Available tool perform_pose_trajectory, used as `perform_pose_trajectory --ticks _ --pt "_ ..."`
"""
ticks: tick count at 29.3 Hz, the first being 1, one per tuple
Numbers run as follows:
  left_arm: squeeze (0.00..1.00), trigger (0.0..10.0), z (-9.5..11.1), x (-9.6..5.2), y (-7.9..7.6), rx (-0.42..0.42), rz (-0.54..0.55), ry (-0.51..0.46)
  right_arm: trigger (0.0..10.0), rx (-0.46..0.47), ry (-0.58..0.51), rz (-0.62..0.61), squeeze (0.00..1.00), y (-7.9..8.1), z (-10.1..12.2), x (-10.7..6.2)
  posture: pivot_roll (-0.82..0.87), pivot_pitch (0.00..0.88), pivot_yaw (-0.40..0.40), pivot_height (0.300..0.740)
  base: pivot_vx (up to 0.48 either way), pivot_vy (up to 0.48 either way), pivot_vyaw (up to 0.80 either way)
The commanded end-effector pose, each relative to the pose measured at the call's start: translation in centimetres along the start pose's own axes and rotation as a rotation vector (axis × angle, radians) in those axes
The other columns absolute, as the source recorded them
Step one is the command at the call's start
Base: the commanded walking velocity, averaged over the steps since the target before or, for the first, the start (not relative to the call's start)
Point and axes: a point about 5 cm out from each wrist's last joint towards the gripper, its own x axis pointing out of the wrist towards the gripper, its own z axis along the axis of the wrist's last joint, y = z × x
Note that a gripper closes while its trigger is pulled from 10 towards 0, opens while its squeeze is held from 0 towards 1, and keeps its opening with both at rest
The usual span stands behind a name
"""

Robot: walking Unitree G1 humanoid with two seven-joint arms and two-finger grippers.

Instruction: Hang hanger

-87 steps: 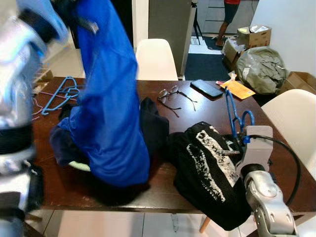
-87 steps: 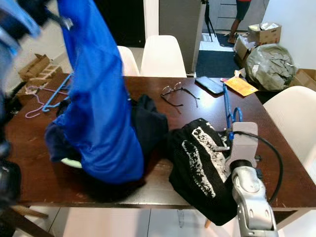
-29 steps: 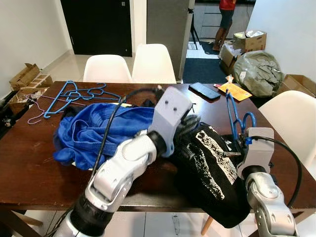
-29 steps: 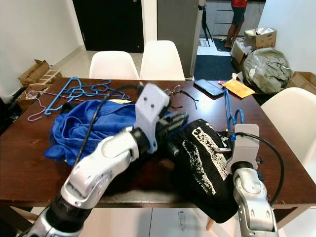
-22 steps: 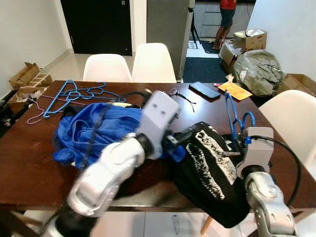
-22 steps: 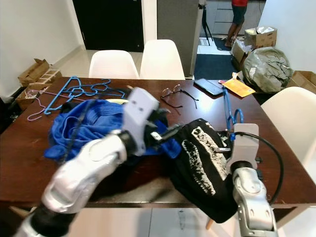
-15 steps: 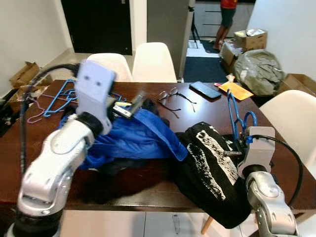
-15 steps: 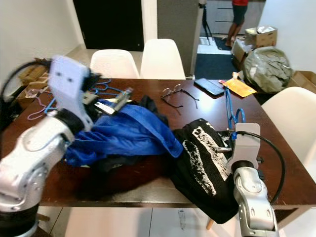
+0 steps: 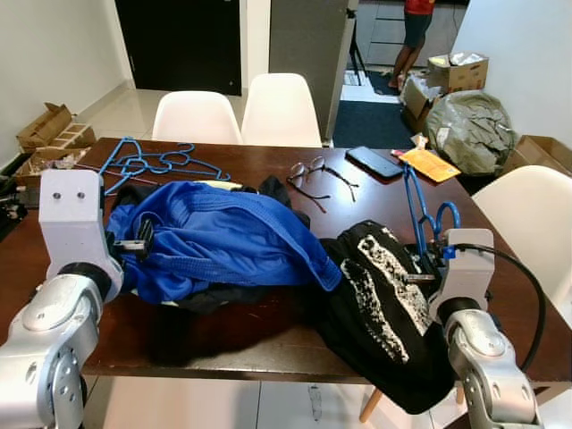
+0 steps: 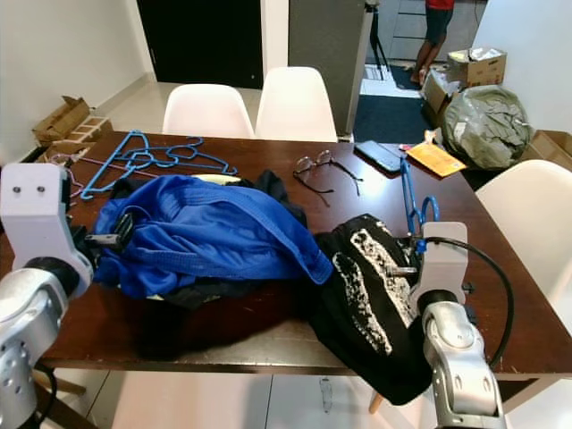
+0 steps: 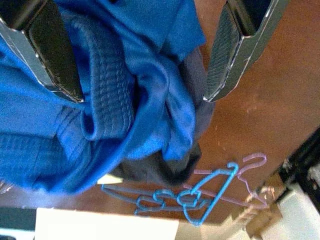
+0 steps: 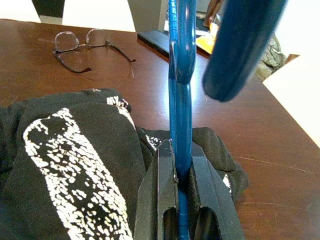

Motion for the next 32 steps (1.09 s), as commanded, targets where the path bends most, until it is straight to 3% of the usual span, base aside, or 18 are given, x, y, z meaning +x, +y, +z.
perform_pose_trajectory --ticks 1,4,9,10,32 --pt "0.0 10.0 -0.54 0.04 0.06 -0.018 0.001 0.034 10.0 0.01 0.043 0.009 0.0 0.13 -0.87 0.03 0.13 0.028 -0.033 0.74 0.0 0.0 0.0" --pt "0.0 10.0 -0.91 0.49 -0.34 -0.055 -0.032 0.051 10.0 0.009 0.042 0.007 0.0 0.07 -0.88 0.0 0.13 0.024 -0.03 0.74 0.0 0.0 0.0" --pt "0.0 10.0 -0.74 0.96 -0.41 -0.042 -0.038 0.052 10.0 0.007 0.041 0.005 0.0 0.0 -0.86 -0.06 0.12 0.024 -0.028 0.74 0.0 0.0 0.0" --pt "0.0 0.0 -0.73 0.99 -0.37 -0.044 -0.034 0.058 10.0 0.007 0.041 0.004 0.0 -0.01 -0.85 -0.07 0.12 0.024 -0.028 0.74 0.0 0.0 0.0" --pt "0.0 0.0 -0.88 0.94 -0.37 -0.063 -0.026 0.096 10.0 0.013 0.042 0.004 0.0 -0.01 -0.77 -0.18 0.12 0.041 -0.026 0.74 0.0 0.0 0.0"
